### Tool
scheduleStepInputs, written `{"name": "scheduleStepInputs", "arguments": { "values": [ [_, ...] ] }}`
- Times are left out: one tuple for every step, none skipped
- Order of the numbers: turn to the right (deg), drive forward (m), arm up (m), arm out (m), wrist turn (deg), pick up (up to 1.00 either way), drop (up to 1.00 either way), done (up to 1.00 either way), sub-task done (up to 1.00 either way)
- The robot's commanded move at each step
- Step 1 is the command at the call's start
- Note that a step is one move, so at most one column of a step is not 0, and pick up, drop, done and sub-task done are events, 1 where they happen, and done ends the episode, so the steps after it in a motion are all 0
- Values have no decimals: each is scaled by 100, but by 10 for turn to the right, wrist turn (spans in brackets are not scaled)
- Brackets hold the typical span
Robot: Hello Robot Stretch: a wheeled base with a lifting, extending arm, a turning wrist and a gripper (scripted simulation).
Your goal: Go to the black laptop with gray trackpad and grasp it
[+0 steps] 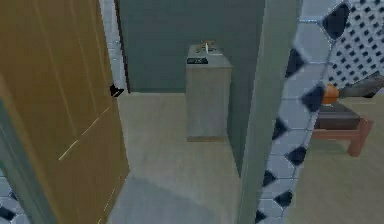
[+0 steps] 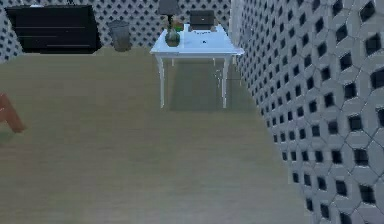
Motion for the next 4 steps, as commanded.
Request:
{"name": "scheduleStepInputs", "arguments": {
  "values": [
    [0, 25, 0, 0, 0, 0, 0, 0, 0],
    [-90, 0, 0, 0, 0, 0, 0, 0, 0],
    [0, 100, 0, 0, 0, 0, 0, 0, 0],
    [0, 30, 0, 0, 0, 0, 0, 0, 0]
  ]
}}
